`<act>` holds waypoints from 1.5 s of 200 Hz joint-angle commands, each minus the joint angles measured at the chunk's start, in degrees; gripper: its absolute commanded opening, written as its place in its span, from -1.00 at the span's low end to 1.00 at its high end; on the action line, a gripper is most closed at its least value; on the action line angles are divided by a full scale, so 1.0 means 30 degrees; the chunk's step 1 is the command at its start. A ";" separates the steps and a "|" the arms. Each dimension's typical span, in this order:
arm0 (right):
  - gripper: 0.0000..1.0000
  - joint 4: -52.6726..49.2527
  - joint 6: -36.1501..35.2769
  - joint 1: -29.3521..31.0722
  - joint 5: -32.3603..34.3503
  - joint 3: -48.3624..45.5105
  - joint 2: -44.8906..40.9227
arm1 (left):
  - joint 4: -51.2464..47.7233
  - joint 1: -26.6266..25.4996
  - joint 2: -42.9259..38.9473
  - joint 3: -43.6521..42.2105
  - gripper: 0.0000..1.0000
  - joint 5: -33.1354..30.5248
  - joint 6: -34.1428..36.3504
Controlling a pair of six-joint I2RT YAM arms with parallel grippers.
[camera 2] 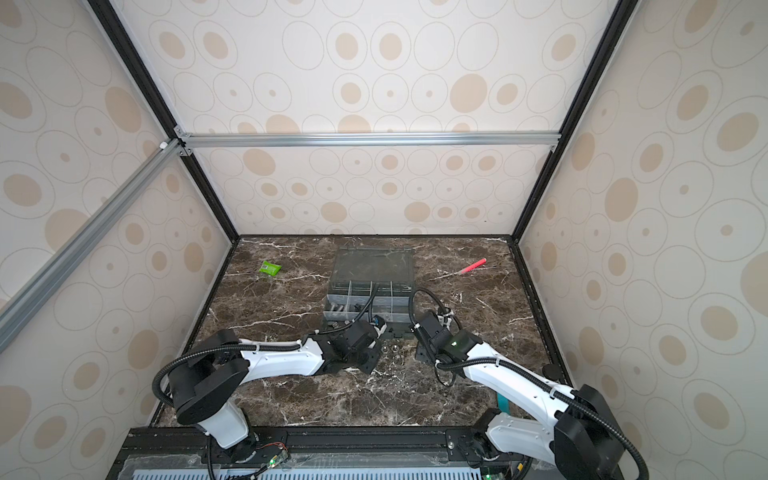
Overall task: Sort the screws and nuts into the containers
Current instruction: 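Carry the silver nut with the left gripper into an organizer compartment and open, then raise the left gripper from the organizer while the right gripper moves over the nuts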
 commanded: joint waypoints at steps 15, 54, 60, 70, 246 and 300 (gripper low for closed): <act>0.12 -0.0847 0.0510 -0.0104 0.0544 -0.0446 -0.0758 | -0.1186 0.0320 -0.0908 0.2191 -0.69 -0.1252 0.1213; 0.12 -0.0857 0.0578 -0.0079 0.0820 -0.0680 -0.1244 | -0.1381 0.2208 0.0364 0.4978 -0.68 -0.0650 0.2384; 0.12 -0.0904 0.0583 -0.0101 0.0890 -0.0654 -0.1290 | -0.1450 0.2530 0.0778 0.5498 -0.68 -0.0614 0.2608; 0.12 -0.0956 0.0570 -0.0090 0.0941 -0.0625 -0.1354 | -0.1722 0.3102 0.1506 0.6421 -0.68 -0.0455 0.2927; 0.13 -0.1289 0.0699 -0.0099 0.1477 -0.0605 -0.2216 | -0.1205 0.5161 0.3186 0.7800 0.01 0.1466 0.2052; 0.13 -0.0850 0.0723 -0.0085 0.0907 -0.0767 -0.1869 | 0.1618 0.5831 0.0237 0.3786 0.02 0.1924 0.0655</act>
